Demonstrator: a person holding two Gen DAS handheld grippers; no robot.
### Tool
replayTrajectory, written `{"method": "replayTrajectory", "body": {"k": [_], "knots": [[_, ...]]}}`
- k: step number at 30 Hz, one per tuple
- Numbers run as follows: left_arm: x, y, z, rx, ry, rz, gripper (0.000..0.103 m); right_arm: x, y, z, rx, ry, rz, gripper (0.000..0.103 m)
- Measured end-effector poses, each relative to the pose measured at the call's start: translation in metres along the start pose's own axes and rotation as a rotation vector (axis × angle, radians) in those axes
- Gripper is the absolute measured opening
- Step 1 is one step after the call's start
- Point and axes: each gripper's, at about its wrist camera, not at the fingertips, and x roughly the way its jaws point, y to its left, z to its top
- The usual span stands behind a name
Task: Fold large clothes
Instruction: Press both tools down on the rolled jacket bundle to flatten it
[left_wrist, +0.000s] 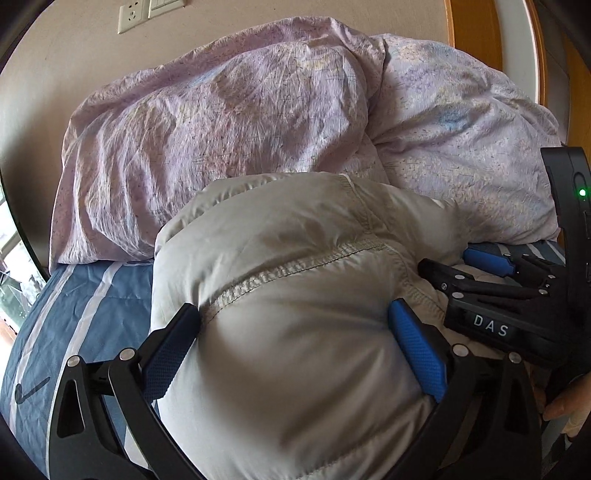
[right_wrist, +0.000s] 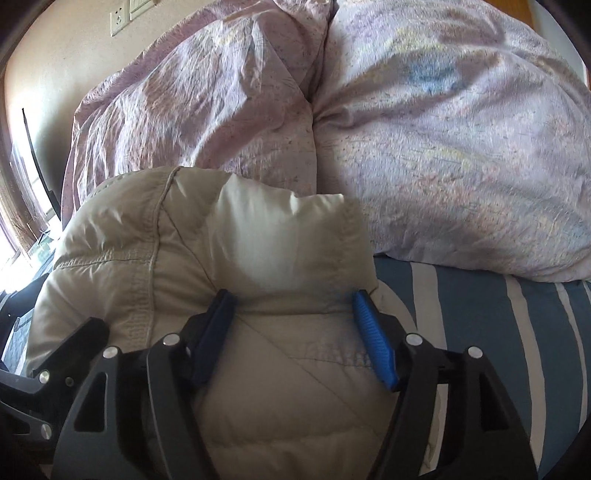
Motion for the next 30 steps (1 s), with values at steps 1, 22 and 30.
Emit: {"method": "replayTrajectory", "body": {"k": [1,22,30], "knots": [[0.002,-0.002,0.0,0.003,0.001,0.005,0.102,0.002,-0.001,-0.001,-0.002,0.003,0.0,0.067],[0.021,-0.016,-0.005,0.036,0.021,0.092,0.102,0.028,-0.01,0.0,-0.002,0.082,-0.019,0.082],[0.015,-0.012,-0.005,0.022,0.002,0.074,0.102,-0.017,-0.013,-0.016,0.0,0.029,-0.008,0.084]]}}
